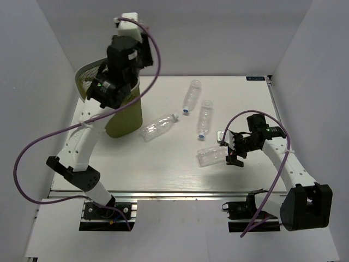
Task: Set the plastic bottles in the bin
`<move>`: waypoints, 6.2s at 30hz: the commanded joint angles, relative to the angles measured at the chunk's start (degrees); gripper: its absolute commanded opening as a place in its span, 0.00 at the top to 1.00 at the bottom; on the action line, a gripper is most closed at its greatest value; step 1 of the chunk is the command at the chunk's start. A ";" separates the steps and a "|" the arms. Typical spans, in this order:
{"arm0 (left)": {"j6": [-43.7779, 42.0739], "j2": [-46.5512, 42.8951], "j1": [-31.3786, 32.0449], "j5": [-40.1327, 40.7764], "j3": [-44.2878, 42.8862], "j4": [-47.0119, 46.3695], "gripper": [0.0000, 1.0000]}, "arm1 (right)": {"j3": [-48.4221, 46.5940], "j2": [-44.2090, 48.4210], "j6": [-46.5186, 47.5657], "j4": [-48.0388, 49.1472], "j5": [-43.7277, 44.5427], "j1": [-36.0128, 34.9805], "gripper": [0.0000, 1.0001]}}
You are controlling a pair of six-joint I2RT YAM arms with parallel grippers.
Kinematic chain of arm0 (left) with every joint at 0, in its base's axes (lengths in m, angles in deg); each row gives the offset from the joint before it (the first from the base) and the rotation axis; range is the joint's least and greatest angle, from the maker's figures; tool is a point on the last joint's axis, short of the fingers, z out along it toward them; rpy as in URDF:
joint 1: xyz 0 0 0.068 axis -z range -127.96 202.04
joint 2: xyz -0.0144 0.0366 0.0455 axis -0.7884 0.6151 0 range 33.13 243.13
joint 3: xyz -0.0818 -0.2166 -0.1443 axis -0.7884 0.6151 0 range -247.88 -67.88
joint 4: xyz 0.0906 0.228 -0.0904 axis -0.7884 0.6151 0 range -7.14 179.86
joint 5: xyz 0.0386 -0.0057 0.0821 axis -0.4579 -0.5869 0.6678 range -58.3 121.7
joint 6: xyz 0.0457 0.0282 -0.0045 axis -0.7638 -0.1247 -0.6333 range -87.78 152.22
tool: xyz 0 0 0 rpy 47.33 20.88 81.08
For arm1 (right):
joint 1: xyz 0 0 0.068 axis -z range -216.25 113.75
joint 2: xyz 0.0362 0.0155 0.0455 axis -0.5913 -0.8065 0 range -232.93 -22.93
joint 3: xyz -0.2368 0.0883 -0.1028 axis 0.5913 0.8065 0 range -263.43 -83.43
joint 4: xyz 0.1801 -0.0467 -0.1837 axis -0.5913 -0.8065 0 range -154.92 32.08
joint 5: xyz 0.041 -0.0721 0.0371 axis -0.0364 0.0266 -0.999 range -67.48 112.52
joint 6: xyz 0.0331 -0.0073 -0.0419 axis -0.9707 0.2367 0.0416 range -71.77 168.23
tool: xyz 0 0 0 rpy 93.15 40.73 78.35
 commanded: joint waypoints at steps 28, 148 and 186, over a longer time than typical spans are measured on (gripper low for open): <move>-8.75 -15.64 -14.90 -68.21 31.20 1.78 0.00 | -2.71 -22.10 10.34 18.57 8.50 -6.86 0.10; -9.53 24.52 3.03 -9.25 30.81 -0.59 0.02 | -24.86 -19.76 -75.19 32.20 9.58 5.88 0.10; -6.89 -2.81 -0.39 -0.90 54.88 23.51 0.01 | -24.34 -23.98 -74.04 31.76 5.45 3.77 0.10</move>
